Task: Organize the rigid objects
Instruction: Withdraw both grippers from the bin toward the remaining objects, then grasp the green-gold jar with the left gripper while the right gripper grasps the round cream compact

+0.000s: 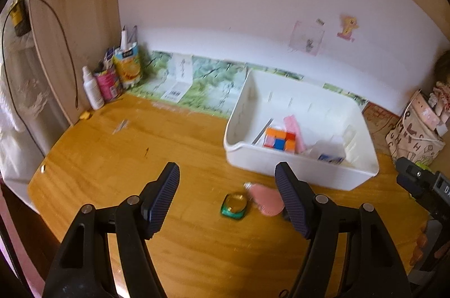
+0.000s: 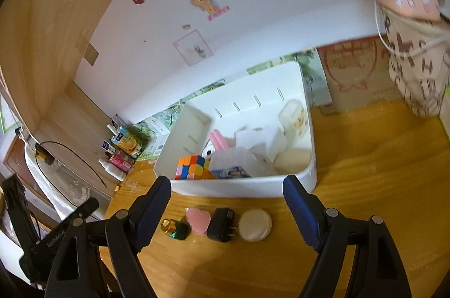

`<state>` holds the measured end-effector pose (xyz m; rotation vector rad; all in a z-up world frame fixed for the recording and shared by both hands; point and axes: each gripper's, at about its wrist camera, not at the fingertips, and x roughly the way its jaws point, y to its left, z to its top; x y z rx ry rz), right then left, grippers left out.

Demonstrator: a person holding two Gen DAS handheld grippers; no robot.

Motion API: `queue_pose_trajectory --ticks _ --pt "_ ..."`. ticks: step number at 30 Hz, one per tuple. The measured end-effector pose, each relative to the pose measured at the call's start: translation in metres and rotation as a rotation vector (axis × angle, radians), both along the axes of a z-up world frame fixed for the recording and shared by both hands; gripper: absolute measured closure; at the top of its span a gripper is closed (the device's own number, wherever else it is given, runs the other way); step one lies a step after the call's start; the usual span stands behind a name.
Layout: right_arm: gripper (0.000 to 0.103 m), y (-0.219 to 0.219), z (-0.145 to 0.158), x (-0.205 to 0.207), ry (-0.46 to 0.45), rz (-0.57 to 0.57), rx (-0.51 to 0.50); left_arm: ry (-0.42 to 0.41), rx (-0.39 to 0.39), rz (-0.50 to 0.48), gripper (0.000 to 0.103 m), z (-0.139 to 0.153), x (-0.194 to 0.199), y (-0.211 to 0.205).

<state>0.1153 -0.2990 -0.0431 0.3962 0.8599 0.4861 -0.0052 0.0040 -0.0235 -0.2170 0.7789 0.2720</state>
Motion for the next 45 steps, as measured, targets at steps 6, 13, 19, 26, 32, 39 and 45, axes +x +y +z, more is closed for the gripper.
queue_pose_trajectory --ticks 6,13,19,26,32,39,45 --pt "0.021 -0.004 -0.015 -0.006 0.062 -0.019 0.014 0.059 -0.01 0.014 0.023 -0.014 -0.011 0.005" --pt "0.021 0.0 -0.034 -0.012 0.126 -0.019 -0.019 0.148 -0.024 0.003 0.023 -0.035 -0.013 0.005" --pt "0.021 0.005 -0.051 -0.014 0.198 -0.021 -0.016 0.218 -0.029 -0.011 0.023 -0.052 -0.012 0.006" --pt "0.021 0.01 -0.065 -0.012 0.262 -0.045 -0.017 0.296 -0.034 -0.055 0.023 -0.069 0.0 0.007" --pt "0.021 0.02 -0.078 -0.007 0.313 -0.07 -0.017 0.368 -0.032 -0.14 0.023 -0.083 0.015 0.002" --pt "0.021 0.033 -0.089 0.003 0.359 -0.093 -0.039 0.426 -0.029 -0.231 0.023 -0.095 0.035 -0.001" --pt "0.021 0.04 -0.098 0.011 0.396 -0.123 -0.094 0.473 -0.022 -0.296 0.023 -0.104 0.055 -0.003"
